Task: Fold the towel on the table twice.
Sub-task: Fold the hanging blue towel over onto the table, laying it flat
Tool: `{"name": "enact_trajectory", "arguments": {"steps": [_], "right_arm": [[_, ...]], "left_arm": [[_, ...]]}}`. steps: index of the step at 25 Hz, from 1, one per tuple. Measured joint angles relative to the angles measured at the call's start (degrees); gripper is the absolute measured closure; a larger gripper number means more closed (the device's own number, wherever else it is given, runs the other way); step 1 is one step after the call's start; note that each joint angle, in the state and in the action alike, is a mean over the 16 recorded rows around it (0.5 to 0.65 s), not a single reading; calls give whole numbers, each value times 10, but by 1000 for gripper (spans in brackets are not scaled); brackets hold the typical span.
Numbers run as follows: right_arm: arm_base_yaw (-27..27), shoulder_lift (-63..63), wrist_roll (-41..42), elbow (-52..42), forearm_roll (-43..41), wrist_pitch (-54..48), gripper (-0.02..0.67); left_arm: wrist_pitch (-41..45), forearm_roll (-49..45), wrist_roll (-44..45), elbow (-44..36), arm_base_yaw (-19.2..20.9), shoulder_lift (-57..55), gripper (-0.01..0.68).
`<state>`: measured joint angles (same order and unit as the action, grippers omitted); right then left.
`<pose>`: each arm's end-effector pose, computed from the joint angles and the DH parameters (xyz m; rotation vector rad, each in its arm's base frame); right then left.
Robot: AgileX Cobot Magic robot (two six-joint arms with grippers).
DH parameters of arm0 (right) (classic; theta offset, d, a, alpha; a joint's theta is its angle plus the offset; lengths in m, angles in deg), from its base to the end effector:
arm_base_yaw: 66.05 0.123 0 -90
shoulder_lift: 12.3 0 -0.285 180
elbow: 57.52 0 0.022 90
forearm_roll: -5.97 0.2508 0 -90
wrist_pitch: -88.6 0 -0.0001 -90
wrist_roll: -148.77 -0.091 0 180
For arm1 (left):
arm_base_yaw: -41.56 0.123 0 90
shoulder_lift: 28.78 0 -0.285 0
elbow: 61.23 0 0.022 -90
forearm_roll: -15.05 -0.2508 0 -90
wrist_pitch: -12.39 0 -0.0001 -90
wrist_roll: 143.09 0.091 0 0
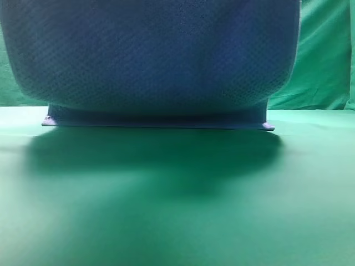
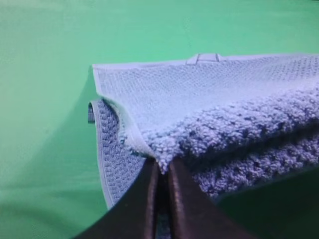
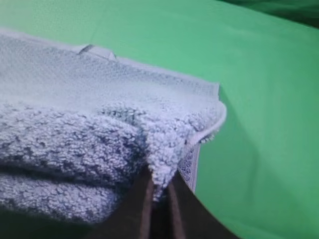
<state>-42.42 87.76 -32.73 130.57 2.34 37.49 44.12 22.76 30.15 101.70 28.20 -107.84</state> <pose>0.3277 0.1385 0.3443 -0.5079 2.4455 0.1051 0.2607 -0.0685 0.3424 0.0396 2.2460 -0.3321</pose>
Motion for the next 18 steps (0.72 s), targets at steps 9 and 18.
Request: {"name": "enact_trajectory", "arguments": {"steps": [9,18], "right_arm": [[71,-155,-54,-230,1,29,649],[144,-272,-113,-355,-3,3,649]], "left_arm": [[53,66,12,-169,-1,177,673],[129,130,36,-281,-1,314,673]]}}
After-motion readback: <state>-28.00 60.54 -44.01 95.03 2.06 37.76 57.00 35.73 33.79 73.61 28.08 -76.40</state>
